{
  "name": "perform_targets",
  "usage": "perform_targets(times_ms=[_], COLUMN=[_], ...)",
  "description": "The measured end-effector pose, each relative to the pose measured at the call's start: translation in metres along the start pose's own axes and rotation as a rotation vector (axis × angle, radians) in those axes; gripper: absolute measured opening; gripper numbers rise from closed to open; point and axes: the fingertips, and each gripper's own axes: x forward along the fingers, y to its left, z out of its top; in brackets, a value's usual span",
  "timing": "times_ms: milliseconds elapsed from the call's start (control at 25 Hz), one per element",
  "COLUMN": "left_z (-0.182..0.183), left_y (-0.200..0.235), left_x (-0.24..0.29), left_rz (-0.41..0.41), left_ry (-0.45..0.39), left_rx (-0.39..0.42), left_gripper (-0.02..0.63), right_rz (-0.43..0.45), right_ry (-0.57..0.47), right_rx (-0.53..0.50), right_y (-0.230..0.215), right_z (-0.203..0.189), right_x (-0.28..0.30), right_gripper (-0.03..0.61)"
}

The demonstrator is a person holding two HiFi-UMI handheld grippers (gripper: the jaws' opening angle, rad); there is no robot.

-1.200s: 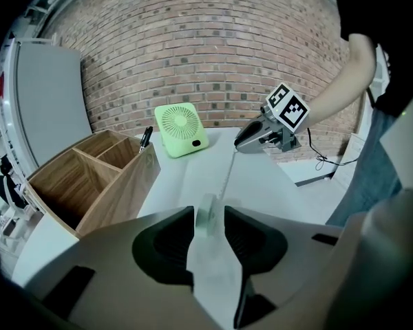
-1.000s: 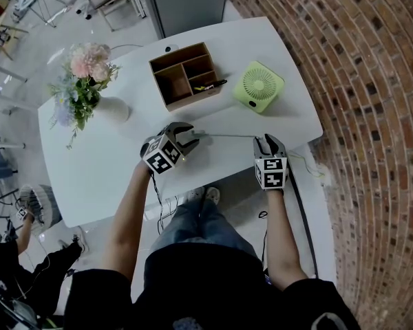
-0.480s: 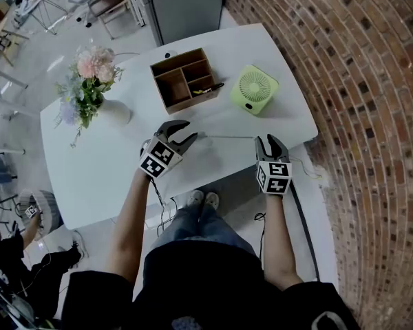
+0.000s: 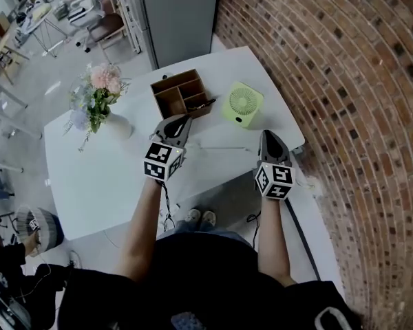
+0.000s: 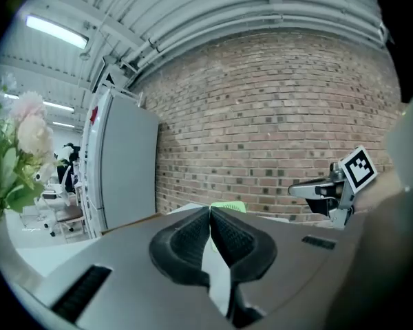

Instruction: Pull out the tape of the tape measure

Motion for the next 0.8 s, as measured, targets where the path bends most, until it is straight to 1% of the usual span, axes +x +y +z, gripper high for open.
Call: perform_targets(times_ms=[40, 160, 360, 600, 800], left_z=[0.006, 0.019, 0.025, 0.034, 0.031], left_y=[-0.001, -0.005, -0.017, -0.022, -0.023], left_x=[0.0, -0.001, -0.004, -0.005, -0.004], left_rz=[0.01, 0.032, 0.044, 0.035, 0.025], left_ry=[-0.012, -0.038, -0.047, -0.062, -0.045], left_rx=[0.005, 0.018, 0.029, 0.039, 0.047], left_gripper=[0.023, 0.021, 0.021, 0.021, 0.021], right_rz=[-0.002, 0.002, 0.009, 0.025, 0.026], right_ry=[-0.02, -0.071, -0.121, -0.118, -0.117], right_rx=[-0.006, -0.029, -0.031, -0.016, -0.012], right_y=[0.0, 0.004, 0.01, 0.017, 0.019], right_z=[0.008, 0.029, 0.045, 0.044, 0.045], right_x=[-0.002, -0.004, -0.012, -0.015, -0.014], right_gripper=[0.002, 0.002, 0.002, 0.002, 0.002])
